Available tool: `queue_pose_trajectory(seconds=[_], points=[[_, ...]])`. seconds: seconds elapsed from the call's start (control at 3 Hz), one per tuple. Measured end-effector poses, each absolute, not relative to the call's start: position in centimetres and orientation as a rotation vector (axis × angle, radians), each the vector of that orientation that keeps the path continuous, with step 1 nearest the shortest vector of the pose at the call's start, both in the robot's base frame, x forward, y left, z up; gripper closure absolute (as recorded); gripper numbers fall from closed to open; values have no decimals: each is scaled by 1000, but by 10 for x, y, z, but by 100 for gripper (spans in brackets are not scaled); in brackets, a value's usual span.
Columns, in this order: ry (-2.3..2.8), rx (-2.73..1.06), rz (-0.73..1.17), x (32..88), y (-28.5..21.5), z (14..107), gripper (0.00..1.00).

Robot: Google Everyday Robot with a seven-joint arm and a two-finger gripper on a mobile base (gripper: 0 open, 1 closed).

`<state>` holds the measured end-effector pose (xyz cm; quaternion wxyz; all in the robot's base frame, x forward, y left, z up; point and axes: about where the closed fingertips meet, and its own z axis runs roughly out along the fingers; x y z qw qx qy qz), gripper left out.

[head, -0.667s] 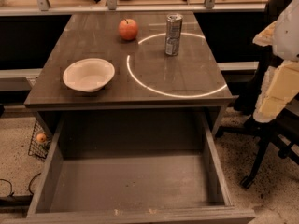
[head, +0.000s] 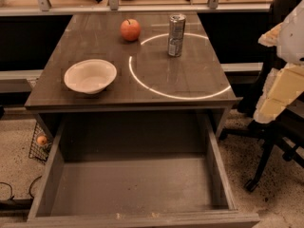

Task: Place redbull can into top drawer

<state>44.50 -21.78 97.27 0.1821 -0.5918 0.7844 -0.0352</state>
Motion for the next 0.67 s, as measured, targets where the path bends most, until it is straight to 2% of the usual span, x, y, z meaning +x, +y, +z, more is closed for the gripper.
queue_pose_trajectory(seconds=[0.67], points=[[2127, -1267, 187, 476, -235, 902, 0]])
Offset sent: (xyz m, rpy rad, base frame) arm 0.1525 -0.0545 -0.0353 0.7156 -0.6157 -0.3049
